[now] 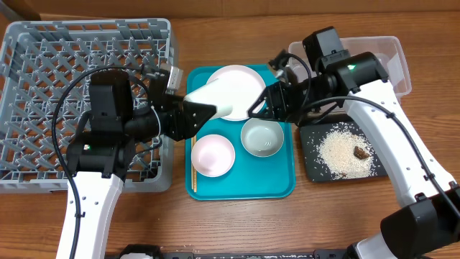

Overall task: Sort waste into correct bins and load items into the dishwasher
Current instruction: 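Hand the white cup from the right gripper to the left gripper, then place the white cup upside down in the dish rack with left gripper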

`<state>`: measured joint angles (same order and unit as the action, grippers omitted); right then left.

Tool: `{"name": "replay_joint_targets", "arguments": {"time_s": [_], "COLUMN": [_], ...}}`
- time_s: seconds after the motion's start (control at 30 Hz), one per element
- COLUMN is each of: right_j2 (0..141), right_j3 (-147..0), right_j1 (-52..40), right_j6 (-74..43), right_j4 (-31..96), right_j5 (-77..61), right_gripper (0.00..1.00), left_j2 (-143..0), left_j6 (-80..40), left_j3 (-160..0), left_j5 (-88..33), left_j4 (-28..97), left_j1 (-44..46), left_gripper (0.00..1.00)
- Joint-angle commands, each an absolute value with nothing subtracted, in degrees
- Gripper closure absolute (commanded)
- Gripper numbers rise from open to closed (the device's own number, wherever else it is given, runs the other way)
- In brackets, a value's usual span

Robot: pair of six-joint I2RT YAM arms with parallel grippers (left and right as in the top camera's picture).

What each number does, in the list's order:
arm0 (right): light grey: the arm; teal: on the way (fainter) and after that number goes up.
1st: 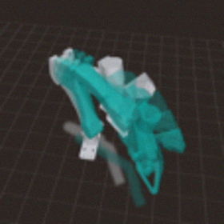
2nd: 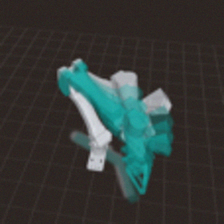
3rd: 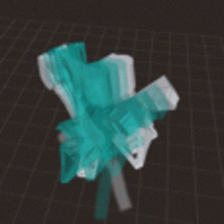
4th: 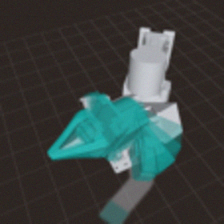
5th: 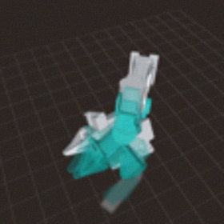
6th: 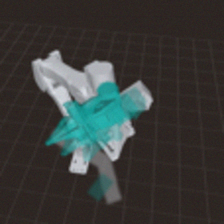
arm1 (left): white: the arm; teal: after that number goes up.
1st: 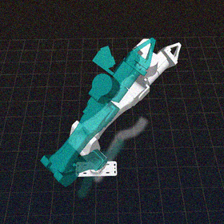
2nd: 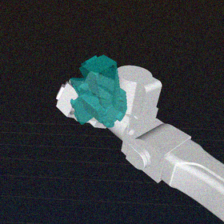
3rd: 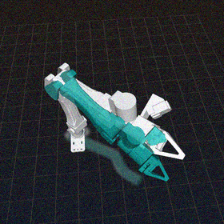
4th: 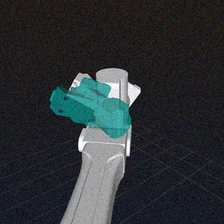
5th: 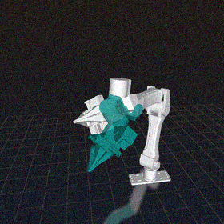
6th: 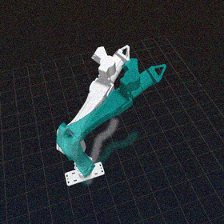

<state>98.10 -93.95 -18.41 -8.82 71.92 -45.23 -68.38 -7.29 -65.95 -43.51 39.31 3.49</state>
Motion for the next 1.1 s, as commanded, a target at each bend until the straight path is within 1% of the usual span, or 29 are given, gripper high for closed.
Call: {"name": "replay_joint_targets", "arguments": {"time_s": [0.0,0.1,0.2,0.27,0.37,0.47,0.6,0.77,0.87,1.07], "right_j2": [96.60,95.00,92.31,90.67,89.82,89.80,89.80,89.80,89.80,89.80], "right_j3": [-94.26,-94.65,-94.65,-94.65,-94.63,-94.54,-94.54,-94.54,-94.54,-94.54], "right_j1": [-14.81,-11.84,-7.51,-4.08,-0.16,2.70,3.29,3.11,3.11,3.11], "right_j6": [-9.80,-9.80,-9.82,-9.69,-9.45,-8.93,-8.91,-8.88,-8.88,-8.88], "right_j4": [74.74,77.47,79.48,80.73,82.43,83.88,84.18,84.27,84.44,84.84], "right_j5": [-25.21,-18.22,-12.84,-11.53,-11.60,-11.62,-11.62,-11.62,-11.62,-11.62], "right_gripper": [0.56,0.56,0.55,0.54,0.54,0.54,0.55,0.55,0.55,0.55], "left_j2": [-67.61,-66.92,-66.83,-66.83,-67.11,-67.81,-70.11,-75.44,-79.20,-85.30], "left_j6": [-6.00,-6.92,-7.97,-8.01,-9.30,-9.28,-9.21,-9.23,-9.23,-9.02], "left_j3": [-67.72,-70.00,-72.71,-73.30,-73.30,-73.28,-73.23,-73.23,-73.23,-73.23], "left_j5": [-22.57,-12.64,-3.81,0.54,3.40,3.42,3.53,3.38,1.65,-1.78], "left_j4": [46.11,54.85,63.70,67.37,69.52,69.58,68.62,66.06,62.98,58.37], "left_j1": [2.61,0.69,-3.42,-7.62,-13.39,-19.09,-23.35,-24.21,-24.21,-24.18], "left_gripper": [0.96,0.96,0.96,0.96,0.96,0.96,0.96,0.96,0.92,0.91]}}
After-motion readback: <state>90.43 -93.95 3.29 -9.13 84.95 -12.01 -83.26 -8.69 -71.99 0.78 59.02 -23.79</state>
